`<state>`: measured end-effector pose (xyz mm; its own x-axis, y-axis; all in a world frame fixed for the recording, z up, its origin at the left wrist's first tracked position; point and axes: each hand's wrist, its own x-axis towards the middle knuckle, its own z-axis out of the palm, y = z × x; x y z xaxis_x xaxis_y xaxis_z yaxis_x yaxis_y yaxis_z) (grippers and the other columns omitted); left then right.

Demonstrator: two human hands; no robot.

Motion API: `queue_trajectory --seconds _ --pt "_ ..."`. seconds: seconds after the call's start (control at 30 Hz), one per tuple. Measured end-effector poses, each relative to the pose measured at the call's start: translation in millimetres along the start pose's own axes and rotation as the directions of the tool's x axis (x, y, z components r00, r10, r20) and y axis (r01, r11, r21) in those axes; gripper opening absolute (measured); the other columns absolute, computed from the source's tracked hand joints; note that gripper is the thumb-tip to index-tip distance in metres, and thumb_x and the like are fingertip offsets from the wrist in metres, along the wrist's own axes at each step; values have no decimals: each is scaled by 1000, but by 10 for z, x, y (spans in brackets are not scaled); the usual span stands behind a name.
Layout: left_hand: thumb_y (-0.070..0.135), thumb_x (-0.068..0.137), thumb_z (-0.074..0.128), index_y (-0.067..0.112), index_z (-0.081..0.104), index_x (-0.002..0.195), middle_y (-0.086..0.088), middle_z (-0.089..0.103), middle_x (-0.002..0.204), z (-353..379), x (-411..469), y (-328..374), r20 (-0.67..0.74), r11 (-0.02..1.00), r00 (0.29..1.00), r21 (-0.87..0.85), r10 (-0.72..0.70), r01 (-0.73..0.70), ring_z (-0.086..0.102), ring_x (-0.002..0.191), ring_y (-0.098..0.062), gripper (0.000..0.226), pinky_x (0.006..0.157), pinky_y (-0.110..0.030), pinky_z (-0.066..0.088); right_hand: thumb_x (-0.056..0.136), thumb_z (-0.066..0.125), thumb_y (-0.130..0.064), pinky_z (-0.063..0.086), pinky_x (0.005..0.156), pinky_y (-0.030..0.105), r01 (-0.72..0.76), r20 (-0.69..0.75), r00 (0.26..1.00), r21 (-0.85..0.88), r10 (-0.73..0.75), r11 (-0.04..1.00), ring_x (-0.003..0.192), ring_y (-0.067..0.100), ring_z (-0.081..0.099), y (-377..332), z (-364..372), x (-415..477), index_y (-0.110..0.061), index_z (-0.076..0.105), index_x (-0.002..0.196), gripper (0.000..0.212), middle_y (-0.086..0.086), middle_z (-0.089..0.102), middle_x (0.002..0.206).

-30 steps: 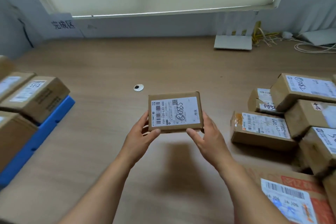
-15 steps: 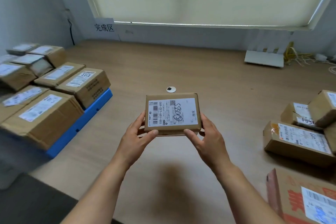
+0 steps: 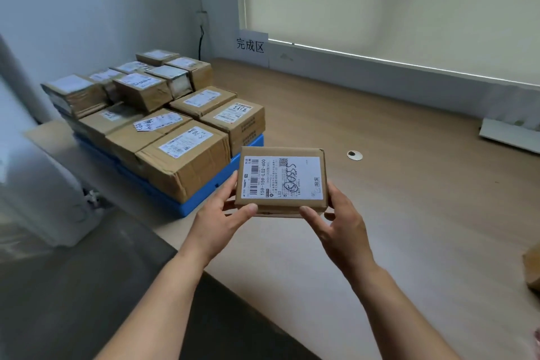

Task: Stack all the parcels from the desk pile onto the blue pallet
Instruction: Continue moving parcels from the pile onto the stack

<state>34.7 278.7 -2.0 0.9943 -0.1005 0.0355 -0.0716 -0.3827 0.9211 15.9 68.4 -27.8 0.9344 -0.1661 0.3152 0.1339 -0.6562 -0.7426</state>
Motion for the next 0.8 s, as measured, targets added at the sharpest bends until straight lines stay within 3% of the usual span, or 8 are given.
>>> queue_trajectory --seconds 0.23,0.37,0.53,0.8 --pt "39 84 66 53 25 139 15 45 138 -809 -52 -393 -76 1000 997 18 -12 14 42 125 -9 70 105 -36 34 84 66 -36 52 87 41 76 0 997 46 -77 996 111 17 55 -537 640 -31 -16 43 139 63 1 58 127" --pt "41 83 67 57 29 136 16 49 136 -1232 -37 -565 -124 999 992 33 -10 14 45 126 -10 67 107 -37 36 85 67 -34 52 87 41 105 16 994 81 -107 991 111 17 55 -828 995 12 -18 43 138 61 1 58 127" --pt "34 86 65 51 29 140 17 49 135 -1517 95 -710 -172 1000 985 1 -12 12 45 122 -7 67 94 -22 33 83 66 -41 52 86 37 134 27 990 89 -137 987 111 16 56 -1022 1294 210 -18 44 139 64 0 59 127" --pt "34 89 61 53 29 139 21 48 132 -1959 712 -835 -202 999 979 9 -35 38 41 122 -6 62 100 -30 33 77 43 -66 54 87 41 139 50 988 104 -145 985 113 15 54 -1207 1839 763 -19 40 142 80 0 56 130"
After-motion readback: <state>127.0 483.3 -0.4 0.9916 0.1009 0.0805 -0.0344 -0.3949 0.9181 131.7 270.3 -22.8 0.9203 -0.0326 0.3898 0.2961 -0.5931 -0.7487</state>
